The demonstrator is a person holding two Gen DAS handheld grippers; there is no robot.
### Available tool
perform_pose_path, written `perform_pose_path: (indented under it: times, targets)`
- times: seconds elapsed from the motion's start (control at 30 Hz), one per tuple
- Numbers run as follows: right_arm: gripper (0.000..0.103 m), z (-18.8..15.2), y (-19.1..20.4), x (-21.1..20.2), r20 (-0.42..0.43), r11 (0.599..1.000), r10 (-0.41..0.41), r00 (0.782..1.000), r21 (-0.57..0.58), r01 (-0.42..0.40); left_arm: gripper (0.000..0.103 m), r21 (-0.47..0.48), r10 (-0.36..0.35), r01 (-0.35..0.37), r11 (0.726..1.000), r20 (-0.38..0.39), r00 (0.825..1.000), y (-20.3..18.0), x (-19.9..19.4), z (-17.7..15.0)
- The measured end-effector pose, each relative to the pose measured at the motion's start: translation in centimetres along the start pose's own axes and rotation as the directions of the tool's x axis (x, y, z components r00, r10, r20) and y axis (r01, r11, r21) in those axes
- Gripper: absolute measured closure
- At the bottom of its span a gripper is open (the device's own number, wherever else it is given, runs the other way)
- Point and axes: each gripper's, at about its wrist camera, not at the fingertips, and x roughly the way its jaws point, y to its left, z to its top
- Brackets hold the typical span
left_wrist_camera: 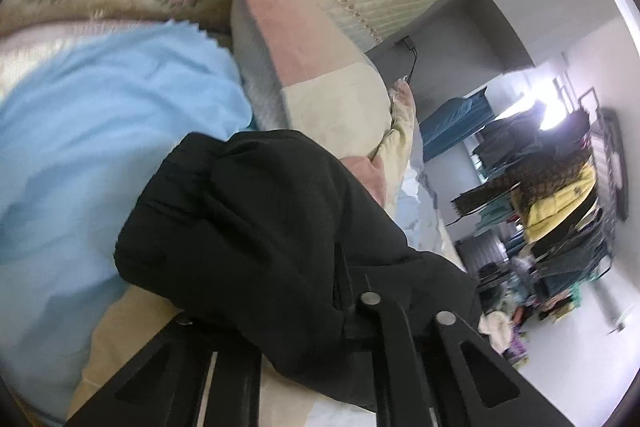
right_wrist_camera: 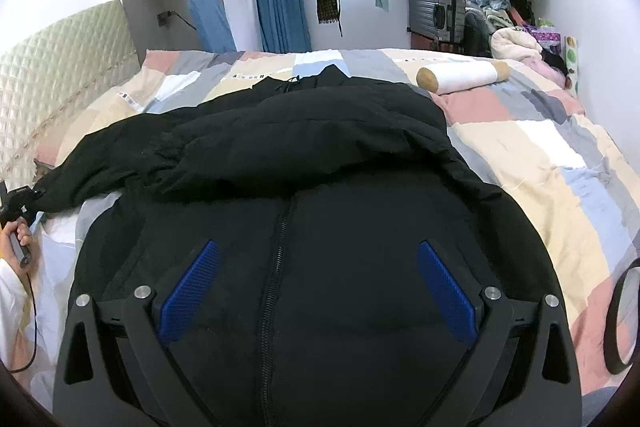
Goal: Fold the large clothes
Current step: 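Reach the left tool to the other sleeve cuff and close on it, then lift the sleeve and carry it across the jacket front with the left tool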
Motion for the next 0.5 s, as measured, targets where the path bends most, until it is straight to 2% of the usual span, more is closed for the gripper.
perform_pose_path:
  times: [0.33,0.5]
  targets:
    - [0.004,-0.2,-0.2,-2.3,0.028,0.999,0.041,0.999,-0.036,-0.040,0.095,0.129,0.088,-0.091,0.987,0.032,0.996,-7.1,-4.5,1.6]
    - [0.001,0.0,-0.6,-4.2,0.080,0.997,0.060,0.995,-0.061,-0.055,0.095,0.222,0.066,-0.075,0.972,0.049,0.997,-12.9,-7.7,2.0]
